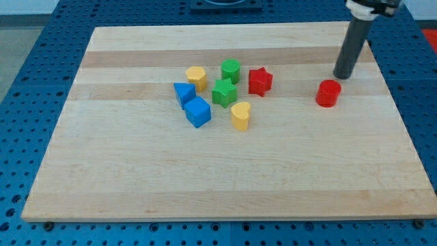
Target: Push blue triangle to the blue cube
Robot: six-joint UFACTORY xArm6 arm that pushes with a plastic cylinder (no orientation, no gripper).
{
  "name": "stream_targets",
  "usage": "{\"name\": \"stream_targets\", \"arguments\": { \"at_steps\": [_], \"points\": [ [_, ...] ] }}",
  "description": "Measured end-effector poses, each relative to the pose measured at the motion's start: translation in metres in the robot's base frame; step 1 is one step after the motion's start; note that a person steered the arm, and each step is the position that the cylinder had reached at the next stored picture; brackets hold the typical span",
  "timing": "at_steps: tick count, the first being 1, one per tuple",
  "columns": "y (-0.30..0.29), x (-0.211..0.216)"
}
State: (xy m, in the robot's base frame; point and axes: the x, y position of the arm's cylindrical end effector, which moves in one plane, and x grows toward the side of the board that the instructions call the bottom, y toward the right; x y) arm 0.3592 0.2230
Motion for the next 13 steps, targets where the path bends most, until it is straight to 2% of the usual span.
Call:
{"name": "stream_targets", "arguments": {
  "at_steps": [3,7,13],
  "points": [
    [-0.002,0.053],
    [-0.04,0.04],
    [-0.099,0.05]
  ]
}}
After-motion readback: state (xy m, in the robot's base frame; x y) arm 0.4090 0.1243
